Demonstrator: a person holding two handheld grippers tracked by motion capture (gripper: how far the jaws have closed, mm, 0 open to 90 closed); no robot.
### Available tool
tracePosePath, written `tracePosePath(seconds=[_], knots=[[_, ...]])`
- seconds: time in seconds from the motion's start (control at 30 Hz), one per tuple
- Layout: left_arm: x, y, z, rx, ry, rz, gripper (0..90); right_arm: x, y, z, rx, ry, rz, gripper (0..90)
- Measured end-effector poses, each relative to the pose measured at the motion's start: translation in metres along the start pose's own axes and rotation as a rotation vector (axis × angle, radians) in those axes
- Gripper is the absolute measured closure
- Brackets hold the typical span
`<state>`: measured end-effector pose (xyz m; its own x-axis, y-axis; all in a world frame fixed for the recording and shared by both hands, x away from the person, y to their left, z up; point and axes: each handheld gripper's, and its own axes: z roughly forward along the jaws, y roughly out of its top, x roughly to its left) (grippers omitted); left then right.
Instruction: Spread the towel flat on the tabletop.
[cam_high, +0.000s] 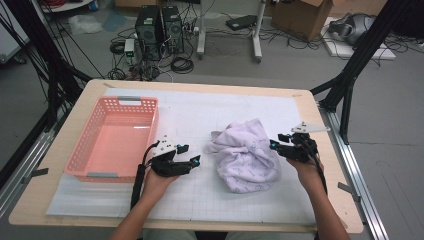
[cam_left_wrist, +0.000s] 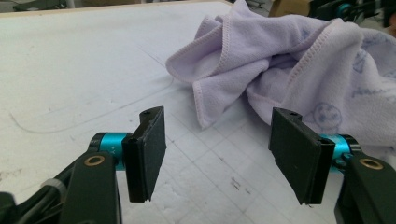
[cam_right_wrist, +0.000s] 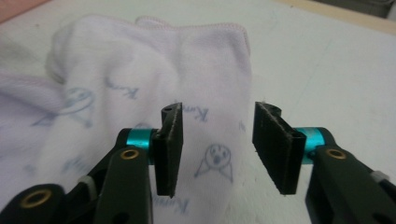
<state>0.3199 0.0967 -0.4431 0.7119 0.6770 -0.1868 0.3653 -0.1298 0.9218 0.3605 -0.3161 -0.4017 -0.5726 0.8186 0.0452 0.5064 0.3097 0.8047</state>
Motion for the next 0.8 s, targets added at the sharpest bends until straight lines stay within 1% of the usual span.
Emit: tracePosePath(seconds=[0.03,0.07,0.1,0.13,0.17,0.2,0.23,0.27,0.3,0.33,0.37,0.4,0.43,0.47,0.5,0.53,0.57,0.6,0.63,0.67,0.7,0.73,0.77,0.8], knots=[[0.000,0.000,0.000,0.000,0.000,0.000,37.9,-0.001,0.002,0.008,0.018,0.010,-0.001,47.1],[0.003,-0.001,0.004,0.009,0.005,-0.016,37.9,-0.001,0.003,0.017,0.036,0.030,0.006,46.8],[0.003,-0.001,0.004,0.009,0.005,-0.016,38.1,0.000,0.002,0.026,0.060,0.042,0.000,46.7],[0.005,-0.003,0.007,0.018,0.003,-0.041,38.2,0.000,0.001,0.035,0.083,0.042,-0.007,47.0],[0.006,-0.003,0.008,0.025,0.010,-0.052,38.4,0.000,-0.001,0.041,0.104,0.051,0.002,50.9],[0.006,-0.002,0.009,0.022,0.007,-0.059,38.5,-0.002,-0.002,0.044,0.104,0.073,0.018,59.9],[0.007,0.000,0.009,0.030,0.007,-0.051,38.4,-0.004,-0.003,0.044,0.096,0.100,0.033,70.3],[0.006,0.002,0.010,0.035,0.011,-0.039,38.5,-0.005,-0.003,0.042,0.098,0.104,0.027,77.6],[0.006,0.002,0.010,0.035,0.011,-0.039,38.4,-0.006,-0.002,0.039,0.099,0.088,0.001,80.6],[0.004,0.009,0.013,0.034,-0.001,-0.026,38.4,-0.006,-0.002,0.034,0.100,0.067,-0.018,81.2],[0.002,0.012,0.014,0.028,-0.003,-0.017,38.4,-0.006,-0.002,0.028,0.083,0.045,-0.016,81.2],[0.001,0.016,0.016,0.022,-0.009,-0.012,38.4,-0.008,-0.003,0.021,0.054,0.018,-0.019,81.1],[0.000,0.020,0.018,0.021,-0.013,-0.010,38.4,-0.008,-0.004,0.014,0.027,-0.019,-0.023,79.8],[-0.001,0.023,0.021,0.028,-0.017,0.001,38.4,-0.009,-0.006,0.007,0.006,-0.064,-0.026,79.2],[-0.001,0.023,0.021,0.028,-0.017,0.001,38.4,-0.010,-0.009,0.001,-0.005,-0.109,-0.028,81.1],[-0.002,0.026,0.024,0.028,-0.016,0.008,38.4,-0.012,-0.013,-0.004,-0.003,-0.151,-0.036,81.8],[-0.002,0.033,0.032,0.027,-0.020,0.012,38.4,-0.014,-0.016,-0.008,-0.003,-0.187,-0.030,82.1],[-0.002,0.037,0.036,0.032,-0.023,0.014,38.4,-0.016,-0.020,-0.012,-0.004,-0.200,-0.016,82.3],[-0.002,0.037,0.036,0.032,-0.023,0.014,38.4,-0.018,-0.024,-0.014,-0.003,-0.202,-0.005,82.4],[-0.003,0.041,0.042,0.030,-0.021,0.018,38.5,-0.020,-0.027,-0.016,-0.003,-0.209,-0.006,82.5],[-0.003,0.044,0.048,0.041,-0.022,0.022,38.5,-0.020,-0.029,-0.017,-0.008,-0.222,0.001,82.5],[-0.003,0.047,0.055,0.054,-0.026,0.027,38.6,-0.020,-0.031,-0.018,-0.016,-0.221,0.011,82.5],[-0.004,0.050,0.062,0.063,-0.029,0.032,38.6,-0.020,-0.031,-0.018,-0.016,-0.221,0.011,82.5],[-0.004,0.054,0.078,0.093,-0.038,0.040,38.8,-0.021,-0.033,-0.019,-0.015,-0.225,0.018,82.5]])
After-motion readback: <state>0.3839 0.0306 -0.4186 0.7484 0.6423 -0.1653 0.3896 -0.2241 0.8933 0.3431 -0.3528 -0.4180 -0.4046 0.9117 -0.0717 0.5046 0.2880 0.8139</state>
